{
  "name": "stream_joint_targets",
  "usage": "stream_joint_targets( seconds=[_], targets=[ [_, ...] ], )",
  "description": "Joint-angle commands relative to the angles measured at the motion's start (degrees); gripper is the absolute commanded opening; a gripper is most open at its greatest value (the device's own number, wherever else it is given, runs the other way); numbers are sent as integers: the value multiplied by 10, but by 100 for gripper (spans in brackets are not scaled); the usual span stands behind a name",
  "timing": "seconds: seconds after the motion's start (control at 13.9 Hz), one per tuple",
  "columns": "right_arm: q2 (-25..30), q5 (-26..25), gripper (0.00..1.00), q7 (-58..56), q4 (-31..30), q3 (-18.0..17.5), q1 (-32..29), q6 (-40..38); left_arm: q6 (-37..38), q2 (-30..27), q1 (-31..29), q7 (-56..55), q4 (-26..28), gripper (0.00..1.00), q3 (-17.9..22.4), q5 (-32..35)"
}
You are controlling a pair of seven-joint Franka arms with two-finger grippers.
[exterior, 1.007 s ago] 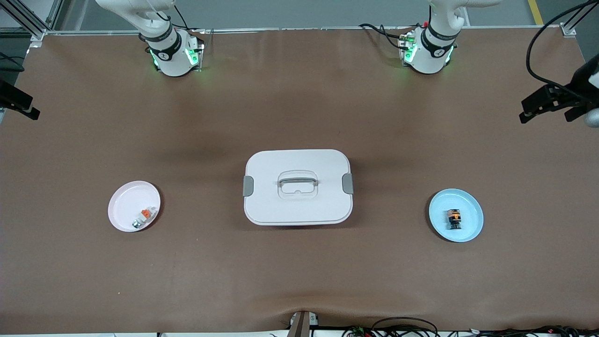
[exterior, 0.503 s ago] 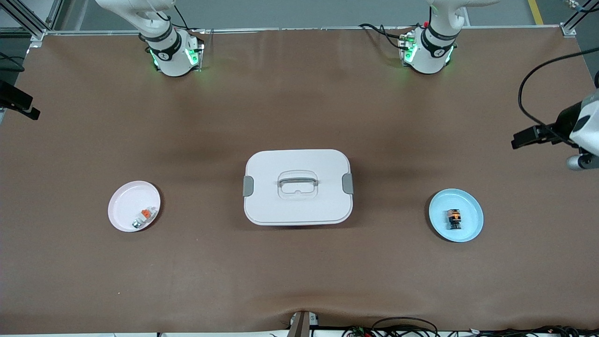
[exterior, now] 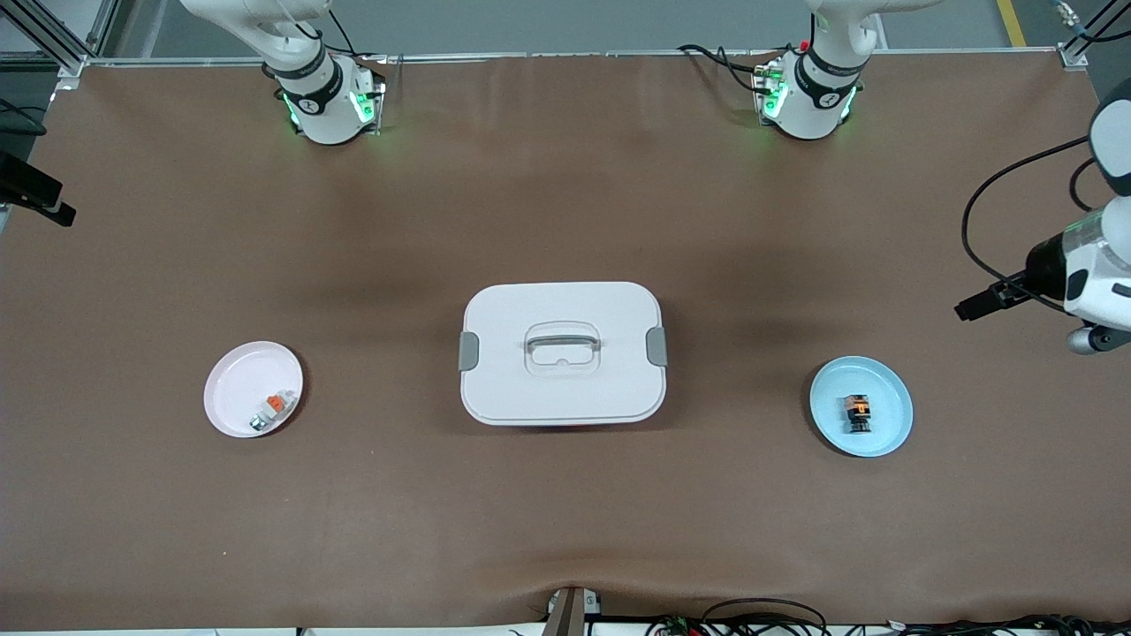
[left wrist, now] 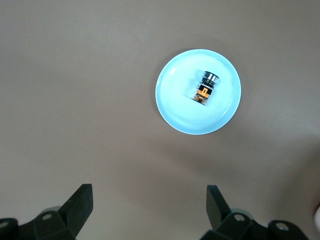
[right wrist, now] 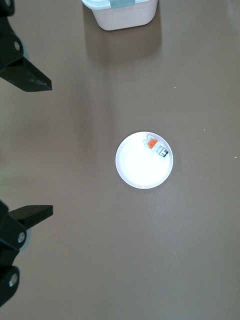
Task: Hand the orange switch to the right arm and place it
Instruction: 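Move the left gripper over the black-and-orange switch on the blue plate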
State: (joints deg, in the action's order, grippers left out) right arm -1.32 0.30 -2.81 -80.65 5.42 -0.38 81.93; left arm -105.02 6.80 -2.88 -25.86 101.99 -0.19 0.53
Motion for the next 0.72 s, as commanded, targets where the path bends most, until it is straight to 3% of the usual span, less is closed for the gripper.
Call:
stream_joint_targets(
  seconds=[0.0, 0.29, 0.43, 0.65],
  targets=[
    [3, 8, 100, 4, -1, -4, -5, -1, -42, 8, 8, -91, 27, 100, -3, 3],
    [3, 8, 100, 4, -2, -4, -6, -1, -127, 19, 15, -204, 85, 100, -3, 13],
    [4, 8, 100, 4, -2, -4, -6, -1, -137, 30, 18, -265, 90, 100, -6, 58],
    [3, 8, 100, 4, -2, -4, -8, 2, -143, 33, 14, -307, 92, 100, -10, 52]
  ],
)
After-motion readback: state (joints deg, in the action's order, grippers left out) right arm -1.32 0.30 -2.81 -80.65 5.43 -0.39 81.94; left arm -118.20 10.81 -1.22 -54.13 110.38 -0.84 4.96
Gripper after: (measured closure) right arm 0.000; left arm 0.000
